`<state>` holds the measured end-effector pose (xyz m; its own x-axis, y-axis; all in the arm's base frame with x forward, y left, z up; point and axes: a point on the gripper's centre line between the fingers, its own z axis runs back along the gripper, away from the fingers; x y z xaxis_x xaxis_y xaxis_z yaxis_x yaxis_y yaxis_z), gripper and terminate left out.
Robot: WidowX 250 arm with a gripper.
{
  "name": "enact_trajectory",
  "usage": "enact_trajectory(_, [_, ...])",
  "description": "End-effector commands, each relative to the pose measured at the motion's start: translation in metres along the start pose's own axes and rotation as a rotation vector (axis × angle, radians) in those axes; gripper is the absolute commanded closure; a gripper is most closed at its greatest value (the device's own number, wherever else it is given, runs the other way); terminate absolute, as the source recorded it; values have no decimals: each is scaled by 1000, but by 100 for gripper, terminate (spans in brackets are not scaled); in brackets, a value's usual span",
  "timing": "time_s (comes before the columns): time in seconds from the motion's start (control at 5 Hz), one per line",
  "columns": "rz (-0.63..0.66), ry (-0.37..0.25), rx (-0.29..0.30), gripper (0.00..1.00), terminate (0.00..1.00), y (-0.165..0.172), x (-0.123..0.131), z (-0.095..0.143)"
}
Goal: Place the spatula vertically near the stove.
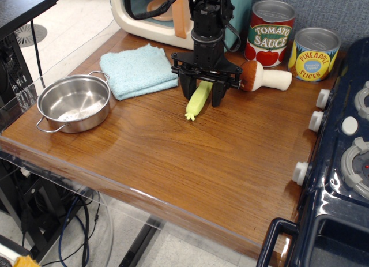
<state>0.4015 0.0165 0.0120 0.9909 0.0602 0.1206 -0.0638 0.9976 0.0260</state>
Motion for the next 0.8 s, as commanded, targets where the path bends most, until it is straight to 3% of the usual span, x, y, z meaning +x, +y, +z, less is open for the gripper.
enact_trajectory(0.0, [10,-36,17,100,0,5,-1,13])
enact_trajectory(0.6, [68,-85,3,100,0,17,3,46])
